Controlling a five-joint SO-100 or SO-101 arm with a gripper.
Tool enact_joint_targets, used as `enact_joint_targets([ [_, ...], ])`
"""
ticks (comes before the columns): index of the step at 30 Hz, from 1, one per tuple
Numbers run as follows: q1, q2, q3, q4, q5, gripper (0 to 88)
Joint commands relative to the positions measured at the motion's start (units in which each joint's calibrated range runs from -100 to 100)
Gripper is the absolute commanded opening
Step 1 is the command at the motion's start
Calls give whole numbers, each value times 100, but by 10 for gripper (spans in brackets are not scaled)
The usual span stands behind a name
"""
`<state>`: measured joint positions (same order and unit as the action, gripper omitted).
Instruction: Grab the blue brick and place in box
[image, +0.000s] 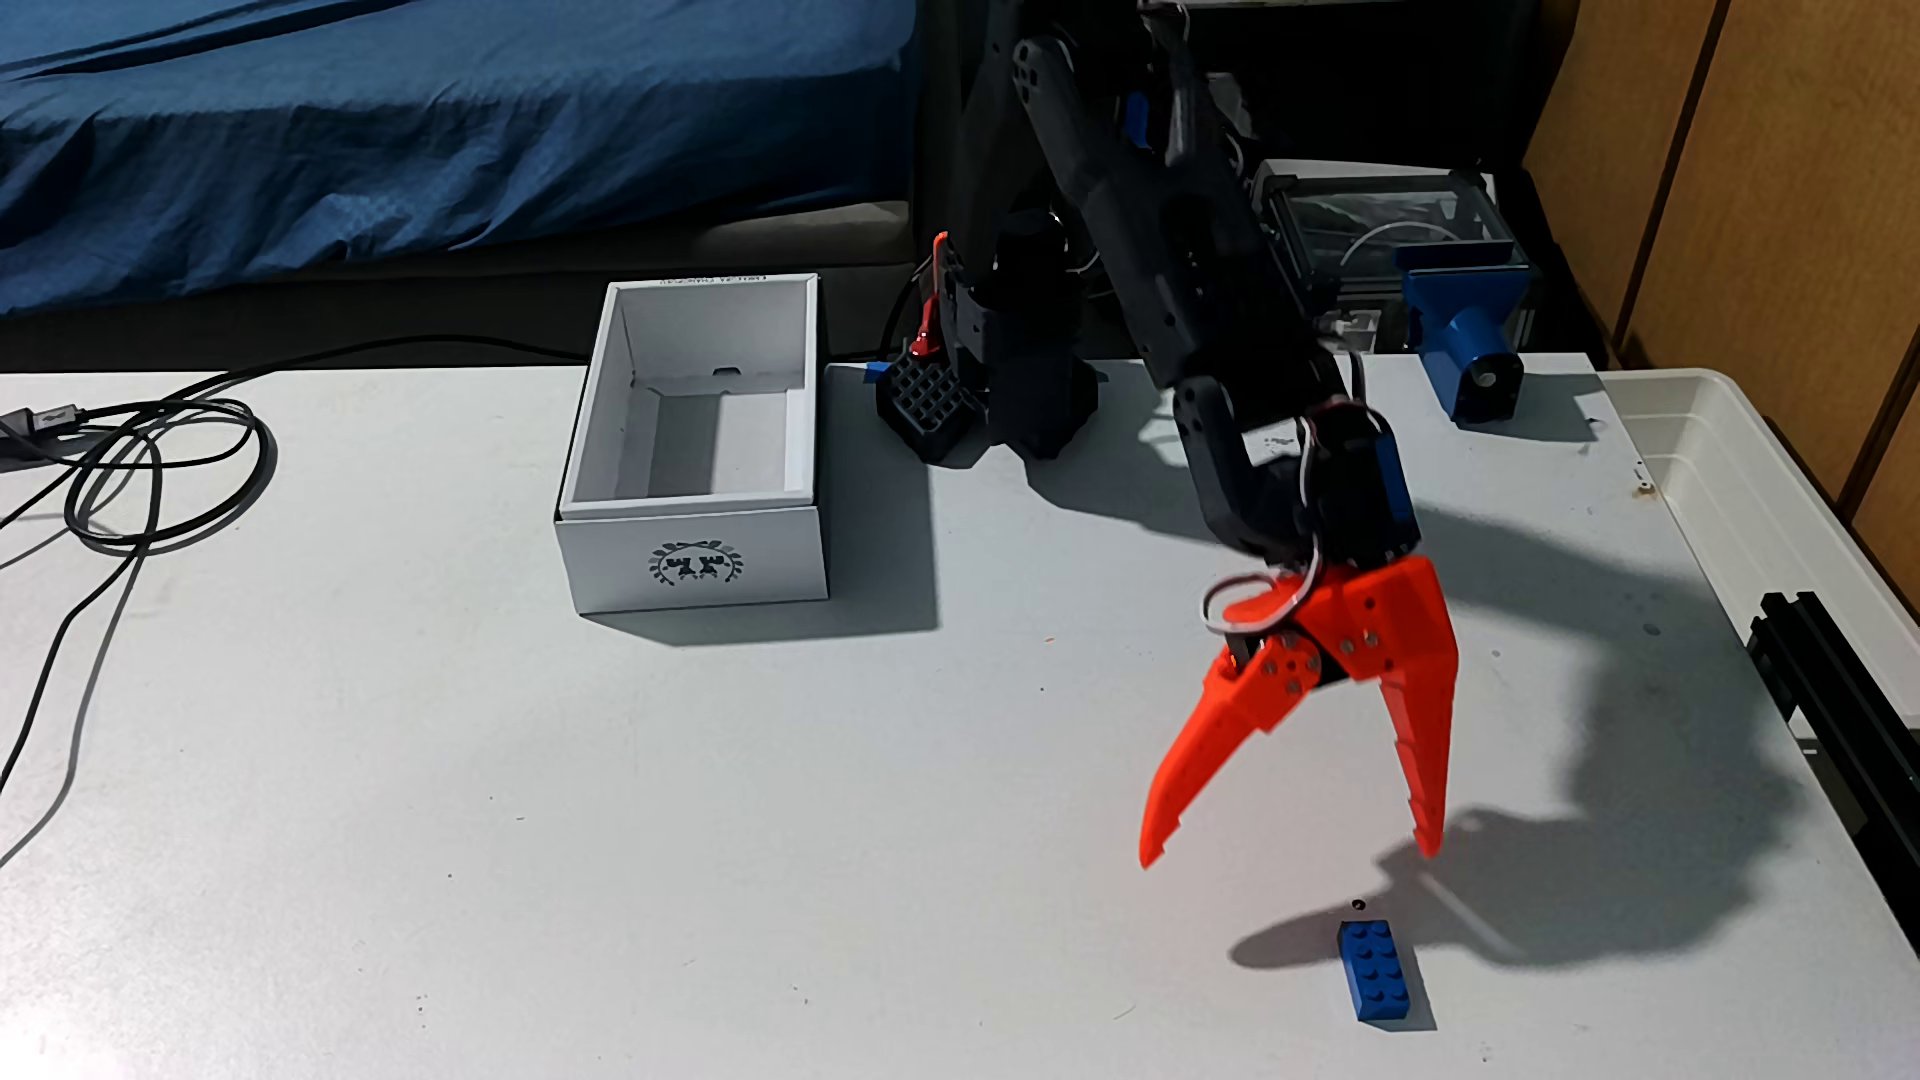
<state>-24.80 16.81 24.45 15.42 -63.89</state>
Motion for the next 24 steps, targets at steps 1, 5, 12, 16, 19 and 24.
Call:
enact_joint_targets([
  [1, 28, 243, -821, 539, -38, 523],
  [5, 73, 683, -1514, 1108, -154, 522],
  [12, 139, 1148, -2241, 1660, -180, 516],
  [16, 184, 1317, -2498, 1806, -185, 515],
  [19, 191, 1368, -2596, 1806, -211, 518],
  [24, 162, 1512, -2942, 1806, -348, 522],
])
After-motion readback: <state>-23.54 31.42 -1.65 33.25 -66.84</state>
